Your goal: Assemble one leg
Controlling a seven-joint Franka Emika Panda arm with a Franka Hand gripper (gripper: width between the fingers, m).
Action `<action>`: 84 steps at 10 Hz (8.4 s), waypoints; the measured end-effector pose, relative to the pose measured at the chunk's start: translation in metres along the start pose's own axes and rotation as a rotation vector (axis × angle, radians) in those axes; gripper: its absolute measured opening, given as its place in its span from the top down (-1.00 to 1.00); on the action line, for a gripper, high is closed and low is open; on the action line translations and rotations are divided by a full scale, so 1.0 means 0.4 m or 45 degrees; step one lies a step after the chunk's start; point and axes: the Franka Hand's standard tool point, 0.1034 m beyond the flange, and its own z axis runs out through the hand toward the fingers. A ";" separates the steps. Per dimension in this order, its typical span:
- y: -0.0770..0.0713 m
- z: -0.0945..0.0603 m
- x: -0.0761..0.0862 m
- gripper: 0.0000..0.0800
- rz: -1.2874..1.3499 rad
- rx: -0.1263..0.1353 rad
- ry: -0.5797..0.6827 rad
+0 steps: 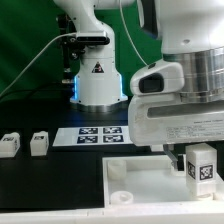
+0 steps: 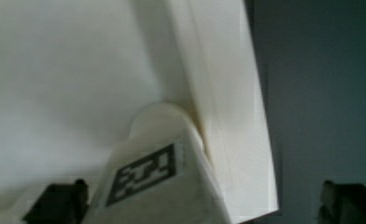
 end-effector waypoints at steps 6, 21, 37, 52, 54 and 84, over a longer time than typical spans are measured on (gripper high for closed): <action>0.004 0.003 0.006 -0.07 0.065 -0.017 0.023; 0.014 0.023 -0.004 -0.26 1.206 0.117 -0.009; 0.020 0.009 0.011 0.27 0.226 -0.009 0.068; 0.003 0.027 -0.029 -0.55 1.526 0.108 -0.004; -0.007 0.021 -0.035 -0.61 1.052 0.031 -0.015; -0.002 0.023 -0.019 -0.57 1.673 0.210 0.089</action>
Offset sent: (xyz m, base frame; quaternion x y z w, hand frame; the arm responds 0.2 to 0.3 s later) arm 0.0000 0.0000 0.0000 0.0000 0.0000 0.0000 1.0000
